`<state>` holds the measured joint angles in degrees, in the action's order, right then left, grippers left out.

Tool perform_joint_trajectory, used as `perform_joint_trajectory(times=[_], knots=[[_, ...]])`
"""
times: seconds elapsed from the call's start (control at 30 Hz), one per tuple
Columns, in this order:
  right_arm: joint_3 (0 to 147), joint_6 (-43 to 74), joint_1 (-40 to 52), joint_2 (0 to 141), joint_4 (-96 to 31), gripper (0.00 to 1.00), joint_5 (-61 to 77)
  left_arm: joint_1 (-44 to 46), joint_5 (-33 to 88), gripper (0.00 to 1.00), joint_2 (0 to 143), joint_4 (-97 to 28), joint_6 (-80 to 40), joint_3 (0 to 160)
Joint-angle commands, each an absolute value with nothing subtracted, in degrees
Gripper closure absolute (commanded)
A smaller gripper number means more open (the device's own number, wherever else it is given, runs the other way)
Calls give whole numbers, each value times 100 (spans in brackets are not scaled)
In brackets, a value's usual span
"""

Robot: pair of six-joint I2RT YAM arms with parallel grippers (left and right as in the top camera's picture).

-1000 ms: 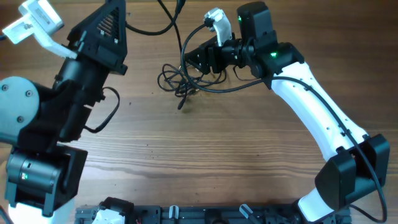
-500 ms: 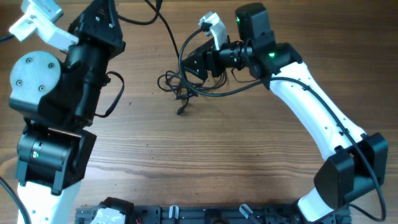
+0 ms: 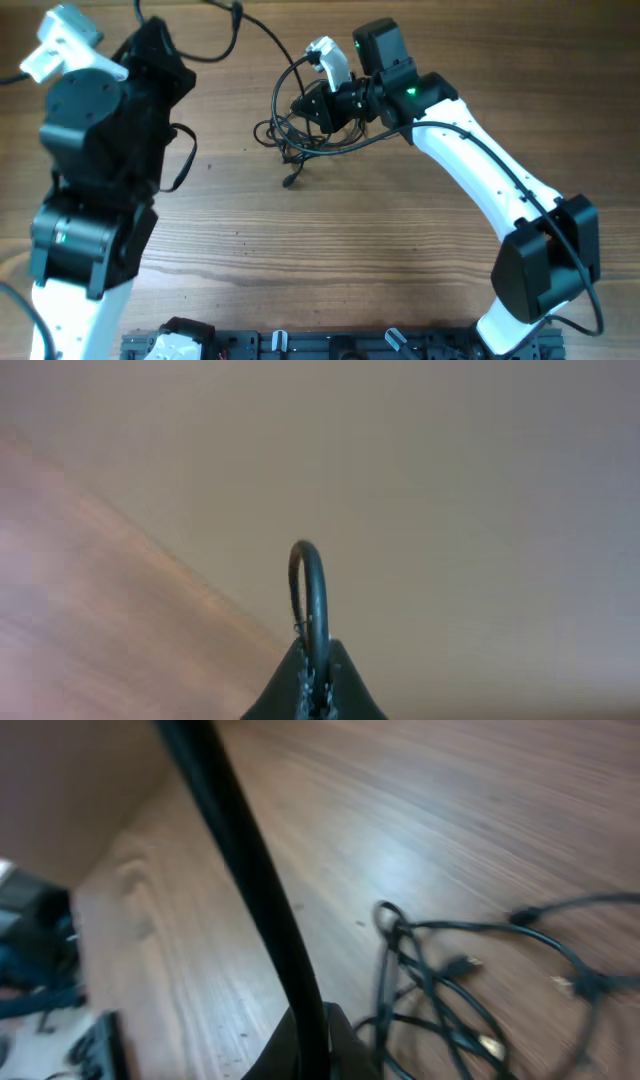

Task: Untangle cables
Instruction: 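Reach the right gripper to the pile and grasp a cable strand, then pull the right gripper up and right, stretching the cable away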

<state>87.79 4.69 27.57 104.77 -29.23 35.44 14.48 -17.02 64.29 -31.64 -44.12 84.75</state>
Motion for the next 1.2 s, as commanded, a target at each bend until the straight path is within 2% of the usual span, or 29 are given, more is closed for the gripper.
perform_joint_trajectory(times=[0.0, 0.23, 0.43, 0.53, 0.73, 0.9, 1.03, 1.17], knots=[[8851, 607, 2735, 9819, -3063, 96, 2128, 1358, -2086, 96, 6978, -3605, -4219, 8525], [8851, 648, 2735, 9056, -3208, 95, 1417, 1358, -1975, 96, 7553, -3896, -4217, 8525], [8899, 1400, 2735, 8440, -3339, 96, 1411, 1358, -1979, 96, 7588, -4058, -4217, 8525], [9292, 1868, 2735, 8401, -4038, 96, 1031, 1358, -1979, 96, 7588, -4156, -4217, 8525], [10322, 2012, 2735, 8416, -5463, 96, 327, 1361, -1977, 96, 7592, -4189, -4217, 8525], [11218, 2598, 2735, 8444, -6228, 96, 755, 1361, -1977, 96, 7594, -4230, -4219, 8525], [11555, 2589, 2735, 8499, -6451, 96, 980, 1361, -1909, 96, 7594, -4235, -4202, 8525], [11557, 2519, 2735, 8871, -6792, 96, 886, 1361, -1100, 96, 7594, -4160, -3433, 8525]])
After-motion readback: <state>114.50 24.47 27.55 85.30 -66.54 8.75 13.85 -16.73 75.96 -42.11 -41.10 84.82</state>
